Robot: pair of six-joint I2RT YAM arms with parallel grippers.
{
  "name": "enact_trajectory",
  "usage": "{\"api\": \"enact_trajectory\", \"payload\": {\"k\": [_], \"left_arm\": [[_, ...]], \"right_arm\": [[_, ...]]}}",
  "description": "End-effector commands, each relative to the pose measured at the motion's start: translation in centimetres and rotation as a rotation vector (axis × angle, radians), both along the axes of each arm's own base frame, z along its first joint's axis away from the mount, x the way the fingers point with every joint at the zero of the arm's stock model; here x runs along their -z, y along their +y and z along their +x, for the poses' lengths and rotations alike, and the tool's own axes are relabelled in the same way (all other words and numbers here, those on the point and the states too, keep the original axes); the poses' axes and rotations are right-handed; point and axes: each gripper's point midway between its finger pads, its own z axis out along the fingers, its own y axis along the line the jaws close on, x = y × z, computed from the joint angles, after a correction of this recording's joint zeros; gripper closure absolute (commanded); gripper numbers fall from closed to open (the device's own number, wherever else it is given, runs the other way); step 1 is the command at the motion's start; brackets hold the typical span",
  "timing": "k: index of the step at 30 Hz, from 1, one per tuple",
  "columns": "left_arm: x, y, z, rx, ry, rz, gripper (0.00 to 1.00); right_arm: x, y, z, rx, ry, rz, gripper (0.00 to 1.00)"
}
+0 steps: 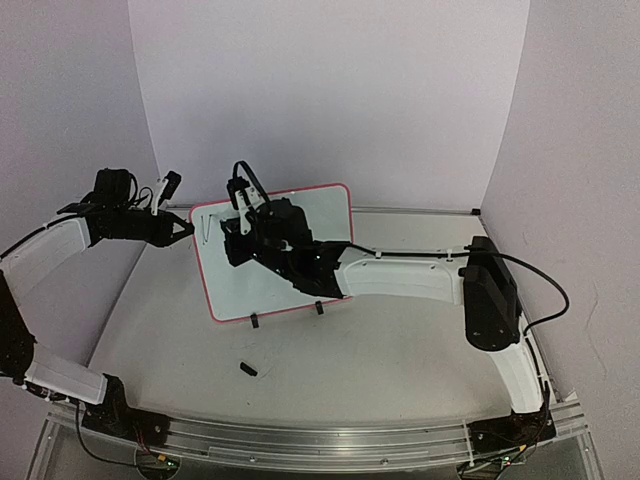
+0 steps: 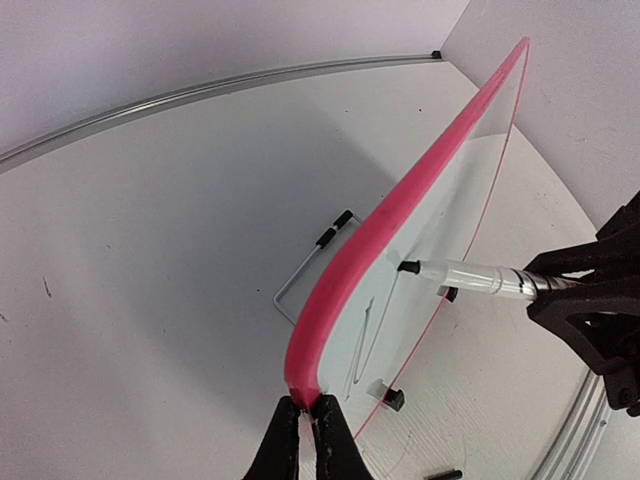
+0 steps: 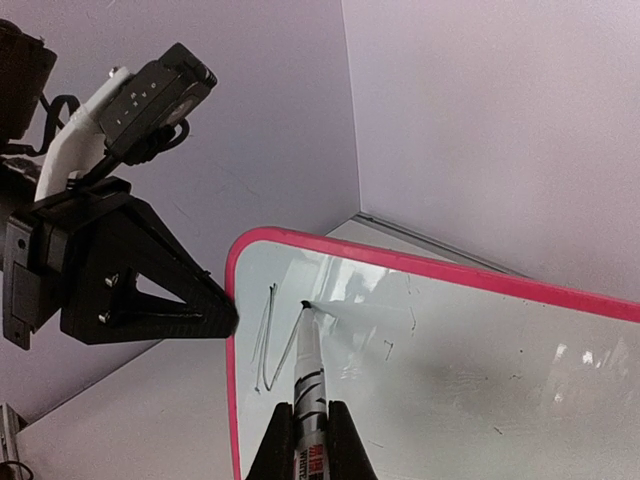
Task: Write a sentence on the whiteboard
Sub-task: Write on the whiteboard with the whiteboard marker without the cap.
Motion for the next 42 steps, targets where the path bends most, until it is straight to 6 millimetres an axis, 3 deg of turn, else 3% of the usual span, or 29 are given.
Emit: {"api": "enact_trajectory", "payload": {"k": [1,8,21,42], "left_arm": [[0.1,0.0,-0.1,0.01,-0.011,0.021,1.0],[0.0,0.1,-0.1,0.008,-0.012,0.022,1.0],[0.2,0.1,-0.1,0.007,-0.007,0.024,1.0],[0.3,0.0,-0.1,0.009,-0.004,0.024,1.0]], "right_arm": [[-4.4,-1.0,0.1,-0.022,-0.057,0.064,1.0],[-4.7,-2.0,-2.5,-0.129,-0.057,0.11,1.0],[-1.7,-0.7,-1.4,-0.11,-0.007,0.046,1.0],[0.7,-0.1,-0.5,-0.07,0.03,-0.003,1.0]]}}
